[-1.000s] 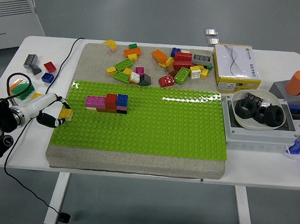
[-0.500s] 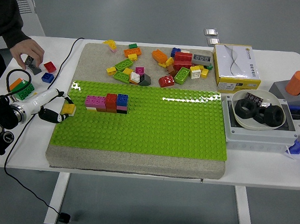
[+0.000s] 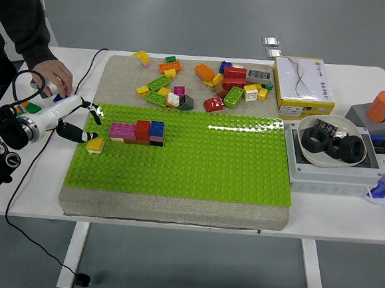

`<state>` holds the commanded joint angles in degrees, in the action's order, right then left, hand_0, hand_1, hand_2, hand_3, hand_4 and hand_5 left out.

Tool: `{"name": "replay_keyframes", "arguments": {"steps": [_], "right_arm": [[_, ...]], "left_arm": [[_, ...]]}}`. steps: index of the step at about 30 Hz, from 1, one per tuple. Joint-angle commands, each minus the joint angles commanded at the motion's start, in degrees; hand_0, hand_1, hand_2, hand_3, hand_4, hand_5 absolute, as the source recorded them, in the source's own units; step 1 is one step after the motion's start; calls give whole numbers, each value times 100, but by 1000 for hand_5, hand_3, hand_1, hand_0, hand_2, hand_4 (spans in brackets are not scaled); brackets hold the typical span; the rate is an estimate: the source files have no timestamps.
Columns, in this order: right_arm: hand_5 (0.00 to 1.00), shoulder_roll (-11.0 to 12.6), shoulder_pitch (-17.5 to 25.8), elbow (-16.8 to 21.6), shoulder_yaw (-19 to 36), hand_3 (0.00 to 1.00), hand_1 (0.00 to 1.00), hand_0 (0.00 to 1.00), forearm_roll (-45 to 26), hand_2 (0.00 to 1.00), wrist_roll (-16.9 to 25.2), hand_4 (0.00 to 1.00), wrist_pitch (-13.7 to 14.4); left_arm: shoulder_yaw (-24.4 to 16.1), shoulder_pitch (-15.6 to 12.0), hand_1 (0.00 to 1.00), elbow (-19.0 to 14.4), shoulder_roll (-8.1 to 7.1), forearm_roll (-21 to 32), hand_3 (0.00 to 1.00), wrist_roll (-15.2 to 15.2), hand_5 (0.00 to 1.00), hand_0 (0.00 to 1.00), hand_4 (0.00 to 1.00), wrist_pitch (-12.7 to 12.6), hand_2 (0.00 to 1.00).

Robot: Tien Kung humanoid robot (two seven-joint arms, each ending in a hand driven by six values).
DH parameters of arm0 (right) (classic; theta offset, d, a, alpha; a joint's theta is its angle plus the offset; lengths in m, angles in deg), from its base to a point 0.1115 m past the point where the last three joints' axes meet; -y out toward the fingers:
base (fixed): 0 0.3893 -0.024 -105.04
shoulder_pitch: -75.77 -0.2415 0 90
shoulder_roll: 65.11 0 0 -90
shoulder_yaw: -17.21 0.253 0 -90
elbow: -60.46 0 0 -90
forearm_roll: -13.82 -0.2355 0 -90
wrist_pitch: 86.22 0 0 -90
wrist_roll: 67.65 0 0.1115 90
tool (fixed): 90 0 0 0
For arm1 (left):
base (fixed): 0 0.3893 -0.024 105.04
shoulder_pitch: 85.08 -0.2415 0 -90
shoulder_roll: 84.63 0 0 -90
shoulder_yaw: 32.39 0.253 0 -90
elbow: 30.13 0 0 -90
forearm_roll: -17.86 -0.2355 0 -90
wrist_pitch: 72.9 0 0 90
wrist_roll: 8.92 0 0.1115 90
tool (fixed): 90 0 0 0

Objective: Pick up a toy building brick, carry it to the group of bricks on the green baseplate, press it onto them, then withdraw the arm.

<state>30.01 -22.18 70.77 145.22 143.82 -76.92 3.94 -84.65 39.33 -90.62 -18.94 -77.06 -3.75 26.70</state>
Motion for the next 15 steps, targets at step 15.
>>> {"name": "replay_keyframes", "arguments": {"steps": [15], "right_arm": [[965,7,10,0,-94,780,612,519,0,566,-7,819,9]], "left_arm": [[-101,-137,958,-519,-388,-322,800,535,39,960,804,697,949]]}}
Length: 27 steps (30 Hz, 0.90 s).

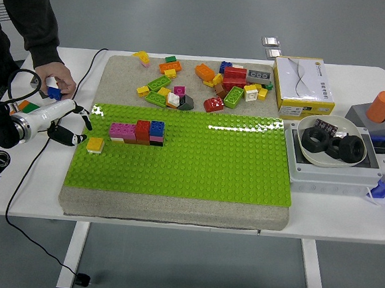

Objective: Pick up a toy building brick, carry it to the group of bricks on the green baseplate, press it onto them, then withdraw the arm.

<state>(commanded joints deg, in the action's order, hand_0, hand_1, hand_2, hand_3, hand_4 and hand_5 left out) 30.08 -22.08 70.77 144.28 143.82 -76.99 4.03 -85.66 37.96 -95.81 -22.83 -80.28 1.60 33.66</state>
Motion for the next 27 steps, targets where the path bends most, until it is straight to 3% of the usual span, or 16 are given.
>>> {"name": "replay_keyframes", "arguments": {"steps": [2,13,27], "right_arm": [[964,0,-3,0,-1,780,612,519,0,565,0,819,0],[963,-2,-22,0,-19,780,611,519,0,565,2,819,-4],[964,-1,-53,0,-107,780,610,519,0,567,0,823,8]], "left_arm": [[30,4,969,10,7,-12,846,22,48,968,858,26,965],[182,57,975,239,207,-103,852,62,43,973,869,56,976],[262,140,980,717,352,-175,756,-31,52,982,870,-140,988]]}}
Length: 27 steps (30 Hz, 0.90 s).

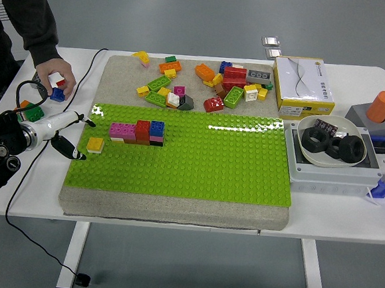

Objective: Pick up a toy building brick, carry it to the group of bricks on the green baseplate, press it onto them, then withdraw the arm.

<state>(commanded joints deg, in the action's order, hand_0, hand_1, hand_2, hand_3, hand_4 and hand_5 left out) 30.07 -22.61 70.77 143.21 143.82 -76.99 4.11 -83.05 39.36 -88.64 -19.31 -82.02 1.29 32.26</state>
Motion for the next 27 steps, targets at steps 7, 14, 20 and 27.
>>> {"name": "replay_keyframes", "arguments": {"steps": [7,14,20,27], "right_arm": [[964,-5,-4,0,-48,780,611,519,0,569,-5,823,10],[965,-9,-14,0,-64,780,611,519,0,572,-6,825,12],[965,-9,-15,0,-65,780,611,519,0,574,-3,826,12],[965,-6,-3,0,-140,780,611,519,0,575,11,827,13]], "left_arm": [[32,8,982,150,106,-16,744,-22,56,985,869,-75,989],[41,63,984,275,217,-12,712,-62,56,985,840,-123,988],[62,89,983,316,220,13,646,-69,61,984,789,-127,982],[66,69,978,366,243,22,591,-107,62,984,751,-193,972]]}}
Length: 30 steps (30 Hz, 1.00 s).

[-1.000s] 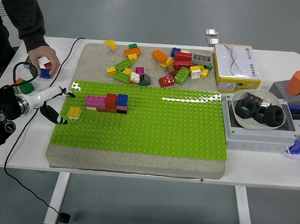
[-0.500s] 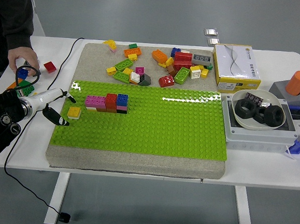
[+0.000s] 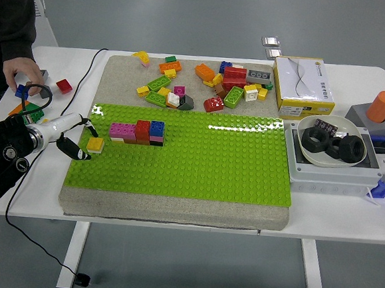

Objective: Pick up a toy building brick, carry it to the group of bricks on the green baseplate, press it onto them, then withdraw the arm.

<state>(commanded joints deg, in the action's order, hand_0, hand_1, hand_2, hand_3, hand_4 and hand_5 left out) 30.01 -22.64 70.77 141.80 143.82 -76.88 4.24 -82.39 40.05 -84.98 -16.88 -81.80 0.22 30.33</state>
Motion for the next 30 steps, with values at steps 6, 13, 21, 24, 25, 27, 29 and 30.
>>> {"name": "replay_keyframes", "arguments": {"steps": [6,13,21,24,25,27,29,30], "right_arm": [[964,-5,11,0,-46,780,611,519,0,582,4,828,5],[959,-11,25,0,-59,780,611,519,0,586,7,827,9],[959,-16,34,0,-34,780,611,519,0,600,3,830,4],[959,-18,34,0,-7,780,611,519,0,600,1,830,1],[959,-19,33,0,-2,780,611,519,0,600,0,830,1],[960,-20,31,0,9,780,610,519,0,600,-1,831,0],[960,-19,28,0,17,780,610,519,0,600,-2,831,-2],[960,-18,26,0,17,780,610,519,0,600,-2,831,-2]], "left_arm": [[14,-27,974,33,29,-19,548,-8,46,979,675,-112,956],[33,-56,966,59,51,-37,528,-22,40,976,623,-205,937],[49,-70,960,69,46,-6,502,-68,2,970,709,-235,925],[52,-69,960,71,43,9,502,-83,2,970,709,-240,925],[53,-68,960,71,42,13,502,-85,2,970,709,-241,925],[52,-65,959,70,38,25,495,-88,2,968,776,-238,923],[50,-61,959,68,29,48,495,-91,2,968,776,-231,923],[48,-60,959,68,26,57,495,-92,2,968,776,-228,923]]}}
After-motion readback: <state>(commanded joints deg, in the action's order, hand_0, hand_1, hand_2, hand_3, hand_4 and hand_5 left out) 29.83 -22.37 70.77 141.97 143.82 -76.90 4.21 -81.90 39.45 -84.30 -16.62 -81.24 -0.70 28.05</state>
